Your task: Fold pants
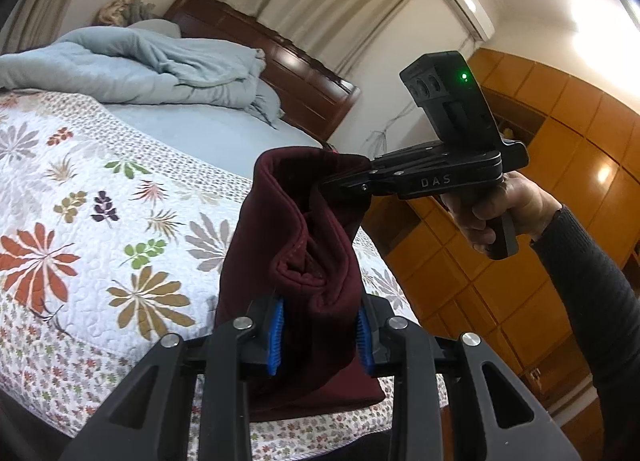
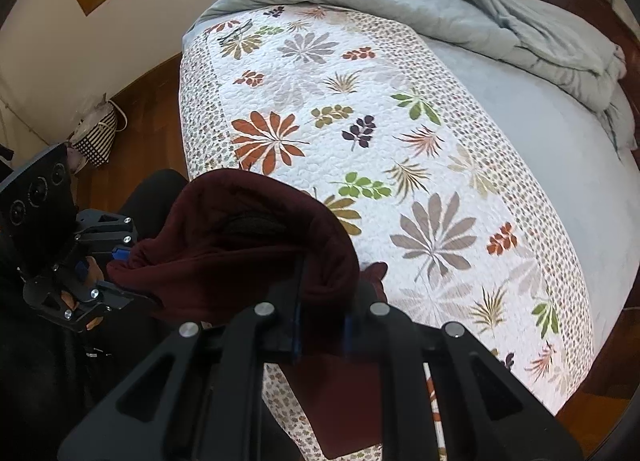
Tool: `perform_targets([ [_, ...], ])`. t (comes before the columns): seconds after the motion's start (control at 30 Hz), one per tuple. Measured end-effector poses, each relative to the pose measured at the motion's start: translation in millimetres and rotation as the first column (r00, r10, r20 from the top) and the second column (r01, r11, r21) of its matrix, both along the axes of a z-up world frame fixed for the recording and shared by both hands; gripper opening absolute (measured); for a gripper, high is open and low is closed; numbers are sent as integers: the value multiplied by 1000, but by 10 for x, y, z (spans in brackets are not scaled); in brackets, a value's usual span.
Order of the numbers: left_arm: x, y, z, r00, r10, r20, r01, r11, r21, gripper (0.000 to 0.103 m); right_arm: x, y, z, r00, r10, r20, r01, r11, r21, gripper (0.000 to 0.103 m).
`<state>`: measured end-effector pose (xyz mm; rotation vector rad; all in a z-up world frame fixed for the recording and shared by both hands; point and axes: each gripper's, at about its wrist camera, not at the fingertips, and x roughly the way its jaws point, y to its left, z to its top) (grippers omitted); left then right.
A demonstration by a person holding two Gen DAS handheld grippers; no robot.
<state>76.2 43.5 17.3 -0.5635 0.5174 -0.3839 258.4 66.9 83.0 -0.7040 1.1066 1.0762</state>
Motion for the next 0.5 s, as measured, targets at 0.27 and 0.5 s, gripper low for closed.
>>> perform_targets([
  [0.27, 94, -398, 47, 997, -75, 12, 74, 997, 31, 28, -20, -501, 9, 998, -56, 23, 55, 998, 12, 13],
  [0.5, 166, -730, 51, 991, -136, 14, 135, 989, 63, 28, -43, -927, -44, 994, -107, 26, 107, 994, 29, 13],
])
